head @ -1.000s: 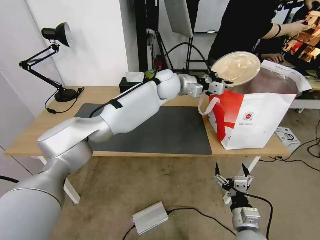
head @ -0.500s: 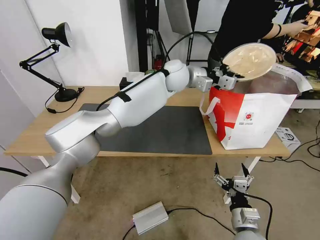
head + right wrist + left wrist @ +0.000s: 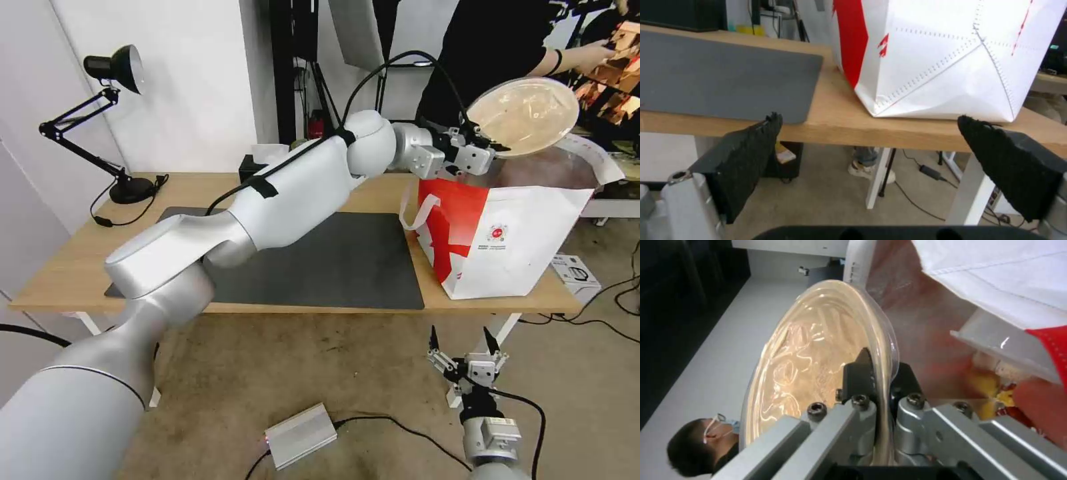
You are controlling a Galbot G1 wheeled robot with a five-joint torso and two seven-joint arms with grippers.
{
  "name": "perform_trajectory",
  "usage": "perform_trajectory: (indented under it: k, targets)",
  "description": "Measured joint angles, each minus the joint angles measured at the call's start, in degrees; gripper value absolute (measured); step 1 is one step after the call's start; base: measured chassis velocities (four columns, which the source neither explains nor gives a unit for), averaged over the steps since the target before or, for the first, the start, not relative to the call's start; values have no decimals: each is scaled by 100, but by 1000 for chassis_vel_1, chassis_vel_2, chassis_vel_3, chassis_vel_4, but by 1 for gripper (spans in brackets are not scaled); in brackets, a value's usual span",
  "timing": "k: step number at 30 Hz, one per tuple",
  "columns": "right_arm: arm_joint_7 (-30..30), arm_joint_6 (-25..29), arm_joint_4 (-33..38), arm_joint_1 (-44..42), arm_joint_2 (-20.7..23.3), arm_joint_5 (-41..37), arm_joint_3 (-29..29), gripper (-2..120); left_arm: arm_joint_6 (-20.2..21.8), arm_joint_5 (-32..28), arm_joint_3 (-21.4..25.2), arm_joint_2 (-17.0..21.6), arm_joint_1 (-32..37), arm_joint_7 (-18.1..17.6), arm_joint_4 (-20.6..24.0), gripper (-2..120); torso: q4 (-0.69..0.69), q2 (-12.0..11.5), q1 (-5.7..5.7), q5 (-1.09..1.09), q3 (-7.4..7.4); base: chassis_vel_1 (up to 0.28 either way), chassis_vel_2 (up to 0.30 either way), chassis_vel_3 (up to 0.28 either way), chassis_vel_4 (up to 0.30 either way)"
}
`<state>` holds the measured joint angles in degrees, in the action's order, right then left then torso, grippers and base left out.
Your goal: Pick up the trash from the table and place it into the takeout bag.
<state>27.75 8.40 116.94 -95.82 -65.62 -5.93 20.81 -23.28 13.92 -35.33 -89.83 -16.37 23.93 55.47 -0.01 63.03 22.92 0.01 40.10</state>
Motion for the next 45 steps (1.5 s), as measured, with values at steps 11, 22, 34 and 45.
perform_trajectory:
  k: [11, 22, 34, 45]
  targets:
    - [4, 12, -7, 4, -7, 0, -4, 100, -95, -81, -48, -61, 120, -32, -155, 0, 1, 0, 0, -1, 0, 0, 0, 0, 0]
    - [4, 14, -26, 11, -15, 0, -10, 100, -137, -217, -121, -22, 203, -152, -89, 0, 1, 0, 0, -1, 0, 0, 0, 0, 0]
    - [4, 14, -28, 25, -24, 5, -13, 100, -119, -397, -197, 8, 190, -307, -5, 22, 0, 0, 0, -1, 0, 0, 0, 0, 0]
    - [4, 14, -26, 35, -24, 12, -24, 100, -105, -472, -243, 30, 158, -423, 17, 62, 1, 0, 0, -1, 0, 0, 0, 0, 0]
